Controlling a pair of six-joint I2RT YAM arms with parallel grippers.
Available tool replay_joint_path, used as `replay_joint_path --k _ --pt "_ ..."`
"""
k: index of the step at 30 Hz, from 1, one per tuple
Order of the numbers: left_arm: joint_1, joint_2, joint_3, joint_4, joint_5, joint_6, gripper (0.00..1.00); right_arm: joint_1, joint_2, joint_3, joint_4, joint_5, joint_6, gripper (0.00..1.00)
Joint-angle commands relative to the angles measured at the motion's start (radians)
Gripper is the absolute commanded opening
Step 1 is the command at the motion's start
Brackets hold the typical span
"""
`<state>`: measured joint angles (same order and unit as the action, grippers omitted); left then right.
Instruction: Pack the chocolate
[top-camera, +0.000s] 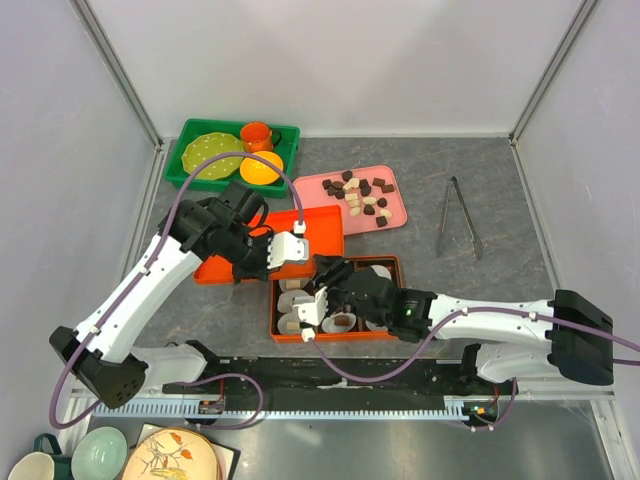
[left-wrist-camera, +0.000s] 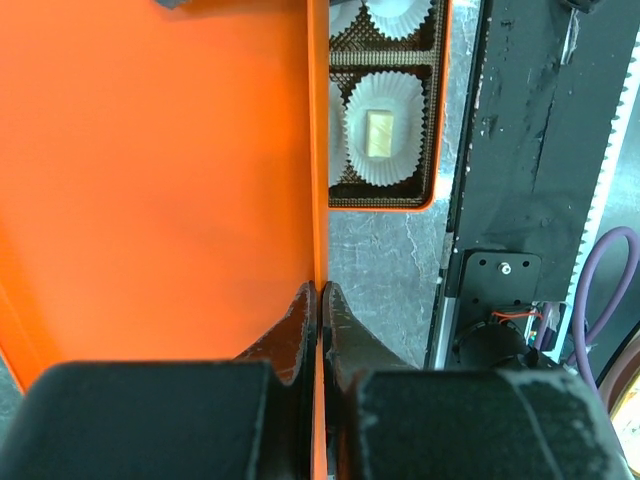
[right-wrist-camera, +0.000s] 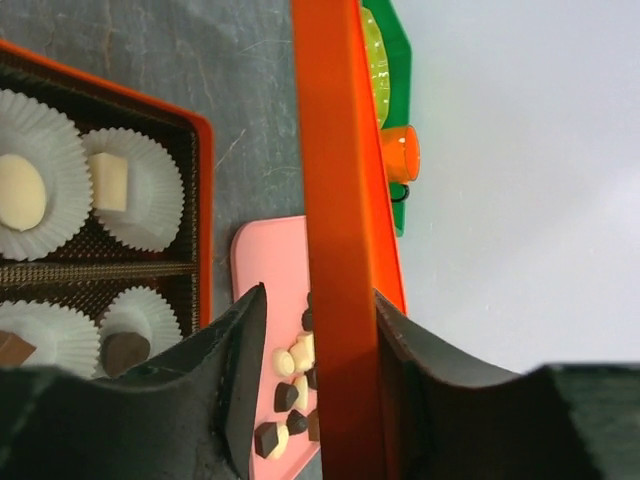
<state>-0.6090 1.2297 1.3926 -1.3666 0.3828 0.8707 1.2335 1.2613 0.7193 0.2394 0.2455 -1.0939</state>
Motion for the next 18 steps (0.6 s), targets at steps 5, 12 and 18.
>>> replay_joint_path --k 5,12,18 --pt "-0.006 -0.042 -0.003 -0.17 -0.016 0.057 0.02 0.006 0.004 0.091 0.017 0.029 0.012 0.24" --pt "-0.006 -0.105 0.057 0.097 -0.247 -0.045 0.56 0.014 -0.026 0.121 -0.064 0.04 0.02 0.0" --pt "-0.005 -0.315 -0.021 0.659 -0.58 -0.118 0.9 0.05 -0.077 0.187 -0.172 0.078 0.057 0.0"
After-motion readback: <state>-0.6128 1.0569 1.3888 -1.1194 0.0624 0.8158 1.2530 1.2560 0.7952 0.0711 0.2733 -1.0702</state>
